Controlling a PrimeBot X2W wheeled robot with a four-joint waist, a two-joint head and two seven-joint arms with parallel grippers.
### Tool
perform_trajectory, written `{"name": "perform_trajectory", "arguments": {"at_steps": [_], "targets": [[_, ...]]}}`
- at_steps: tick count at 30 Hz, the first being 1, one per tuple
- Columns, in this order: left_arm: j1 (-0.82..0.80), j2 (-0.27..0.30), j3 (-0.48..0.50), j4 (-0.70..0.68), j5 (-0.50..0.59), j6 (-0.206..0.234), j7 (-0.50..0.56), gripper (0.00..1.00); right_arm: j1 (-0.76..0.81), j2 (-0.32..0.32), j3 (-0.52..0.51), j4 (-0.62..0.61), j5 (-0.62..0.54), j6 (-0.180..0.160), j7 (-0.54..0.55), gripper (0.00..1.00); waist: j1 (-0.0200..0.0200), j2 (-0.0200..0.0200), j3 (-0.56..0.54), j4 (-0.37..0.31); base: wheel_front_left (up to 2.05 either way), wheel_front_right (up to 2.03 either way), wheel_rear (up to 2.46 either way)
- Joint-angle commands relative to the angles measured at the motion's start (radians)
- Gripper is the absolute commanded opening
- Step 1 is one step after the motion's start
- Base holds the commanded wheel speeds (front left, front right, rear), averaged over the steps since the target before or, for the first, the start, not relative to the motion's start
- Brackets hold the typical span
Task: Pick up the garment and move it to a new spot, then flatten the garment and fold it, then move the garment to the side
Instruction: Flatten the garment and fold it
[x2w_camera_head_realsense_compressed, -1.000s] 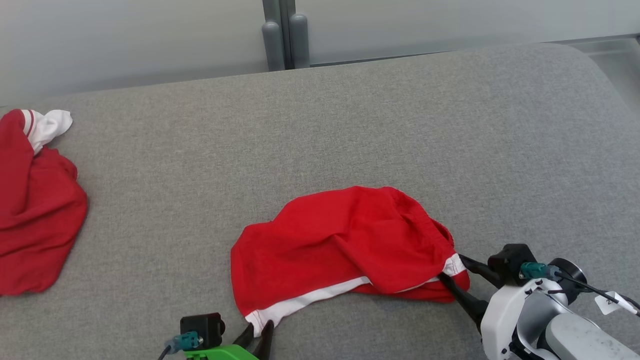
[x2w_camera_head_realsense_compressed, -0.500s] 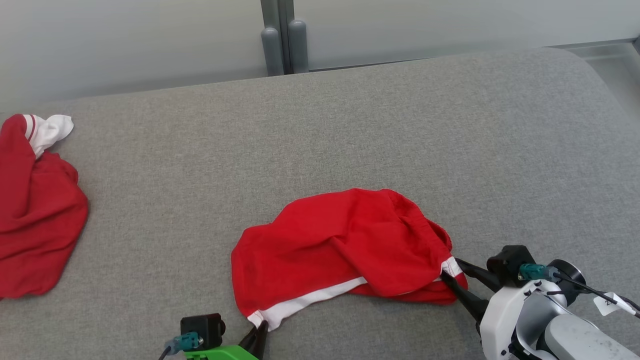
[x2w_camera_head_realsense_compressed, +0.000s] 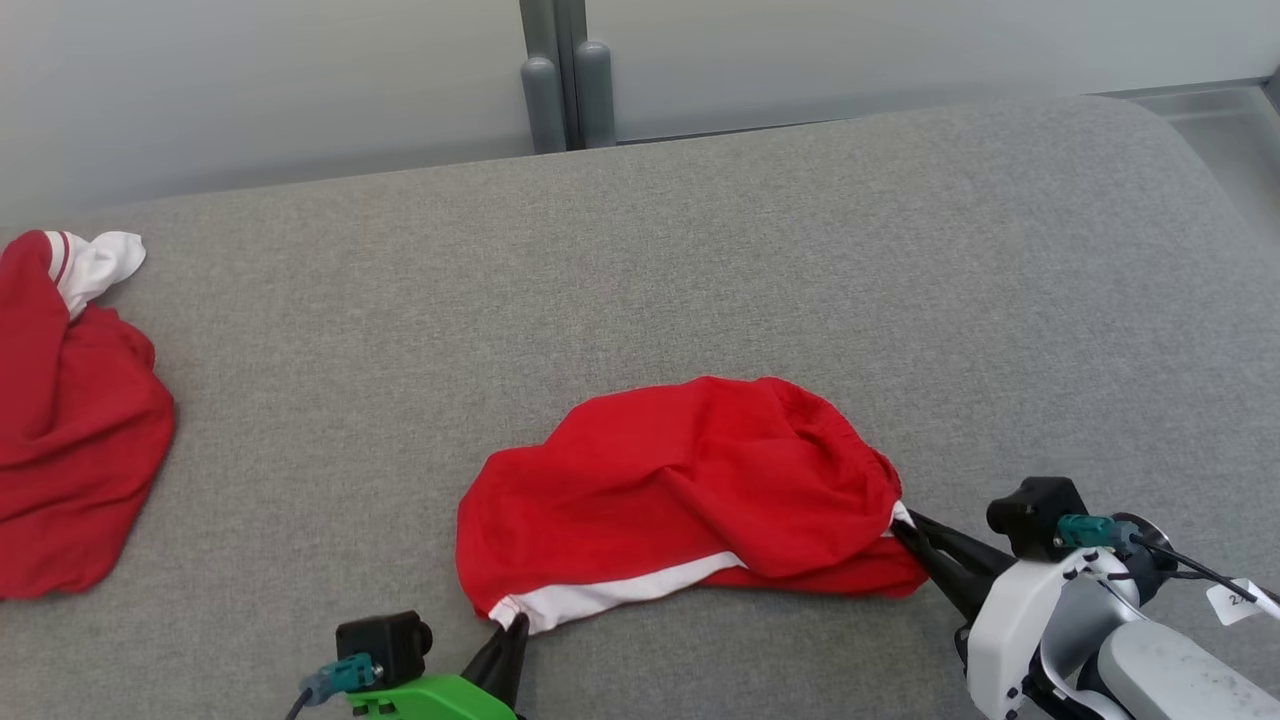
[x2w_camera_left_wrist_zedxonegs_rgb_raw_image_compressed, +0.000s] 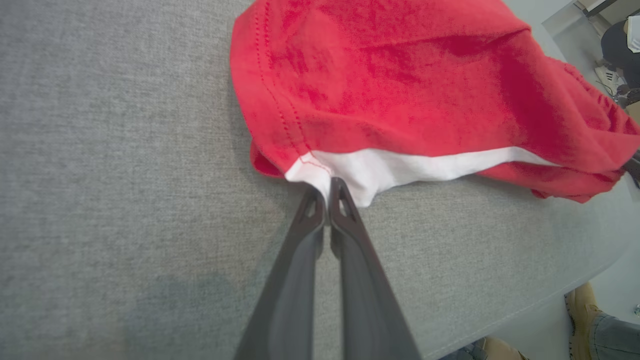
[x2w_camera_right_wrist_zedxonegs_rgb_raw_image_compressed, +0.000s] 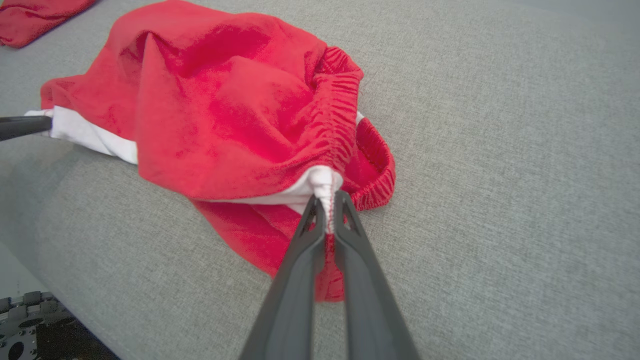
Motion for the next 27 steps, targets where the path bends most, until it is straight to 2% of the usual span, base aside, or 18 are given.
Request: {"name": "perform_trajectory", "arguments": {"at_steps": [1,10,20,23,27], "targets": [[0.007,0.006,0.009,-0.017,-0.006,0.000,-0.008,0.00,0.015,-0.004,-0.005,-0.009,0.009,-0.001,-0.003,0.00,0.0000,0.0000,0.000,-0.003,0.00,0.00,0.00],[0.040,0.038,0.061,-0.294,-0.050,0.018,0.007,0.00,0.057,-0.024,-0.132,-0.149,0.086,-0.001,-0.036,0.00,0.0000,0.0000,0.008,-0.016,0.00,0.00,0.00],[0.044,0.081,0.114,-0.671,-0.067,0.059,0.067,0.00,0.124,-0.043,-0.392,-0.474,0.285,-0.001,0.007,0.00,0.0000,0.0000,0.064,-0.037,0.00,0.00,0.00],[0.005,0.090,0.119,-0.708,-0.091,0.052,0.098,0.00,0.102,-0.038,-0.441,-0.513,0.324,-0.001,0.028,0.00,0.0000,0.0000,0.095,-0.033,0.00,0.00,0.00],[-0.176,0.138,0.158,-0.679,-0.105,0.032,0.175,0.00,-0.030,-0.046,-0.482,-0.510,0.349,-0.001,0.109,0.00,0.0000,0.0000,0.186,-0.016,0.00,0.00,0.00]]}}
